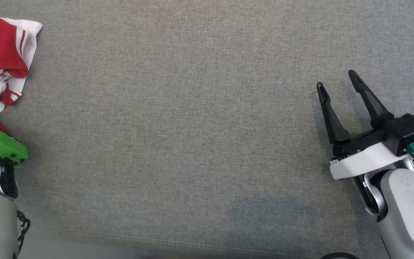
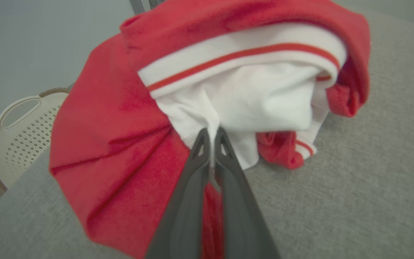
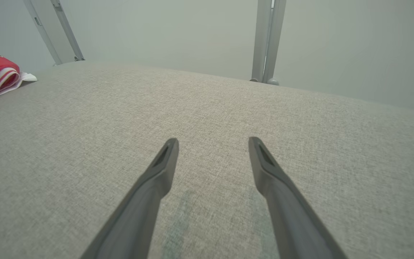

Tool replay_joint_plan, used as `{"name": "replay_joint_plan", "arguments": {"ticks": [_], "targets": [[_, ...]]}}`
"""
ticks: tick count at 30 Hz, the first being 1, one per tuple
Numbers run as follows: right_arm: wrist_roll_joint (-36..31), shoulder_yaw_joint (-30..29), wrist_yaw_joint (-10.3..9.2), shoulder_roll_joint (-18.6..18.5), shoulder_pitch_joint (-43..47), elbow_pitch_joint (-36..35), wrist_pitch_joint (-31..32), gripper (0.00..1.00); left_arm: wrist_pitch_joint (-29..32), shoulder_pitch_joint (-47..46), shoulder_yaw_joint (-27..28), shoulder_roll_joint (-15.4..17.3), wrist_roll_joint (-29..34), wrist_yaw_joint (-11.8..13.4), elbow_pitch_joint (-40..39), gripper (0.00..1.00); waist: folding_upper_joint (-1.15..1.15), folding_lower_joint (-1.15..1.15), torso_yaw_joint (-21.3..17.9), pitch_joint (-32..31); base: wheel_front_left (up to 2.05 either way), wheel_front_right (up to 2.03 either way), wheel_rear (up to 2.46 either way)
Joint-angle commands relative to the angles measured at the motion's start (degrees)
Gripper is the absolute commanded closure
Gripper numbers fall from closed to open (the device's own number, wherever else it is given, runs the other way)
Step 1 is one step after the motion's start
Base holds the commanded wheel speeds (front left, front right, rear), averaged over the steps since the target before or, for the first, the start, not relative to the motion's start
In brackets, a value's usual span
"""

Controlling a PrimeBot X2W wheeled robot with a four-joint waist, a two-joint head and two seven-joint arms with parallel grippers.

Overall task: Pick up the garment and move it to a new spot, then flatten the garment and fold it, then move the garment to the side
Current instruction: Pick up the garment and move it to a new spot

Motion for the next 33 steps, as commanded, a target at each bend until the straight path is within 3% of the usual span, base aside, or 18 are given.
{"name": "replay_joint_plan", "arguments": {"ticks": [1, 10, 17, 21, 24, 33], "targets": [[0.27, 0.03, -0.09, 0.45, 0.61, 0.53, -0.45, 0.00, 0.01, -0.46, 0.28, 0.55, 0.84, -0.28, -0.72, 1.00, 0.00, -0.01, -0.11, -0.87, 0.00, 0.00, 0.00], [2.08, 1.11, -0.09, 5.39, 1.16, 6.43, -2.17, 0.00, 0.01, 0.45, -0.11, 2.33, 5.29, -2.01, -11.68, 1.00, 0.00, -0.01, -1.85, -8.82, 0.00, 0.00, 0.00], [3.38, 1.52, -0.09, 9.57, 2.57, 8.63, -2.27, 0.00, 0.04, -1.60, -8.72, 2.52, 5.13, -2.43, -17.80, 1.00, 0.00, -0.01, -5.36, -16.44, 0.00, 0.00, 0.00], [3.58, 0.38, -0.09, 10.51, 4.00, 9.03, -2.28, 0.00, 1.09, -1.65, -17.70, -0.29, -0.60, -2.46, -22.67, 1.00, 0.00, -0.01, -7.91, -19.28, 0.00, 0.00, 0.00], [3.69, -0.15, -0.09, 10.97, 4.64, 9.18, -2.26, 0.00, 1.24, -1.34, -20.98, -1.03, -3.28, -2.40, -23.97, 1.00, 0.00, -0.01, -9.49, -20.04, 0.00, 0.00, 0.00], [3.47, 0.43, -0.09, 12.01, 3.61, 9.70, -2.25, 0.00, 0.24, -4.81, -33.90, -11.53, -10.47, -2.42, -23.77, 1.00, 0.00, -0.01, -18.24, -19.22, 0.00, 0.00, 0.00]]}}
